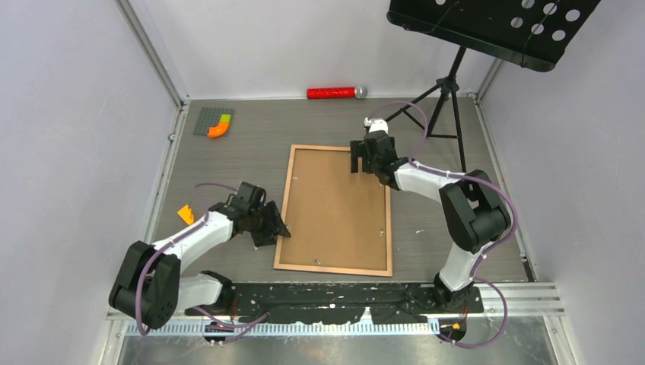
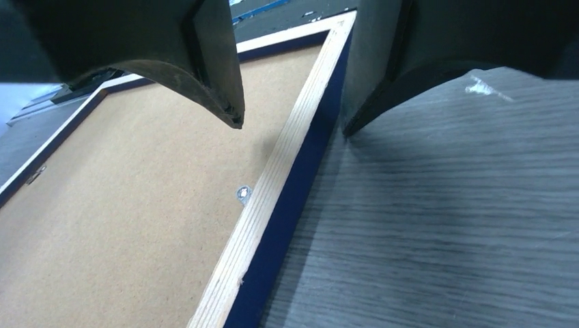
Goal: Take the photo out of the frame
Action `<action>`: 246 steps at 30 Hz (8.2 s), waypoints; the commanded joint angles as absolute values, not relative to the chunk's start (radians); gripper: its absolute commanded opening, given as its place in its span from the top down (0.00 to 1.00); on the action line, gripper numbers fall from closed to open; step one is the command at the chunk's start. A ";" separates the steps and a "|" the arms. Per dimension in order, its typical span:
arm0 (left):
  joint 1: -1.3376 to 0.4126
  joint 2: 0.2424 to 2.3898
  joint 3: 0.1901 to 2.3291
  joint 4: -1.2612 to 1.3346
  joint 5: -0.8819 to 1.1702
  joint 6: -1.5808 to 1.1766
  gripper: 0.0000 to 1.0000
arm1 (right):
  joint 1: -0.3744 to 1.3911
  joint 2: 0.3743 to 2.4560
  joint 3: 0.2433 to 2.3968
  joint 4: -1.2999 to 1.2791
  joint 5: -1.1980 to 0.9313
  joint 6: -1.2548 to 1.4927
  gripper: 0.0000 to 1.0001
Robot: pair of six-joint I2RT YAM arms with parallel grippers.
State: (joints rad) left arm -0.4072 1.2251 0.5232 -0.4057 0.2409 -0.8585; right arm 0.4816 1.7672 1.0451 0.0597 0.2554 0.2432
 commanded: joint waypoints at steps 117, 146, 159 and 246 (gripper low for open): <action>-0.322 1.349 0.588 -0.541 0.181 -0.907 1.00 | 0.569 1.610 0.799 0.023 0.344 0.287 0.88; -0.469 1.062 0.729 -0.796 0.012 -0.894 0.13 | 0.428 1.650 1.049 -0.007 -0.014 -0.068 0.15; -0.216 1.571 1.016 -0.687 -0.119 -0.803 0.30 | 0.530 1.504 0.953 0.091 -0.215 -0.054 0.04; -0.488 1.445 0.697 -0.628 0.081 -0.960 0.88 | 0.836 1.864 1.042 0.312 -0.021 0.045 0.13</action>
State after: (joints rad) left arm -0.4465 1.4857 0.7544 -0.4068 -0.0135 -1.0458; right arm 0.9131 1.9636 1.1221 0.2146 -0.1219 -0.1875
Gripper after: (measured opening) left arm 0.180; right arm 0.861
